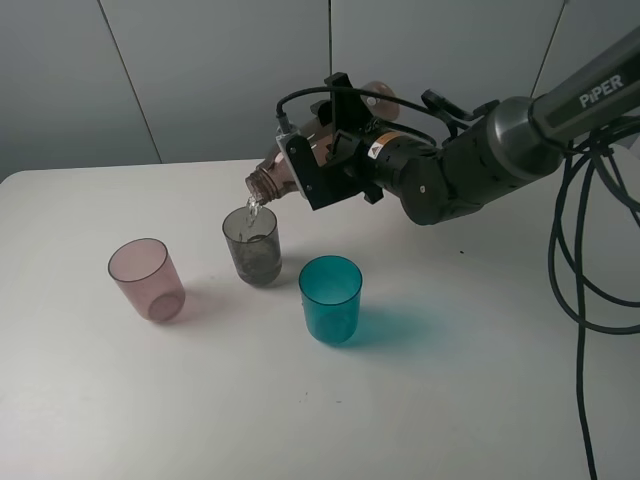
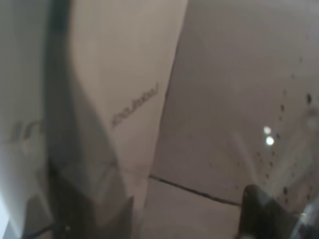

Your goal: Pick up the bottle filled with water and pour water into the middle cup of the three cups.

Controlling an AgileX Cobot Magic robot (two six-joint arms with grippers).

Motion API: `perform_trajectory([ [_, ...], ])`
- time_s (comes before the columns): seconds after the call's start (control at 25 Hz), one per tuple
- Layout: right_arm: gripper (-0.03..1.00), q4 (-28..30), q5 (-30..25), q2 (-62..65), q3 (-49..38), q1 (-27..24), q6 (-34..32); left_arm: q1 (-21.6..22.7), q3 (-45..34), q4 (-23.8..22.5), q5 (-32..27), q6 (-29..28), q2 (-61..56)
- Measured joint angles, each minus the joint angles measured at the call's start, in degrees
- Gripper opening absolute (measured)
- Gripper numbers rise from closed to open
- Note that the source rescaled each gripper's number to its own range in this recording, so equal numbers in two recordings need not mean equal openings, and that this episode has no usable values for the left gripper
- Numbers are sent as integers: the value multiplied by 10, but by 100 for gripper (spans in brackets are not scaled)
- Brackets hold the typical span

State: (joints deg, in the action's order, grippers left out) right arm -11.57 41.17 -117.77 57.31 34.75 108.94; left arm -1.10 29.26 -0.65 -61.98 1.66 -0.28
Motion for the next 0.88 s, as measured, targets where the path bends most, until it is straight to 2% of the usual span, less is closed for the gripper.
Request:
perform_trajectory([
  [0.88,0,0,5,0,0,0,46,0,0,0,0,0,0],
])
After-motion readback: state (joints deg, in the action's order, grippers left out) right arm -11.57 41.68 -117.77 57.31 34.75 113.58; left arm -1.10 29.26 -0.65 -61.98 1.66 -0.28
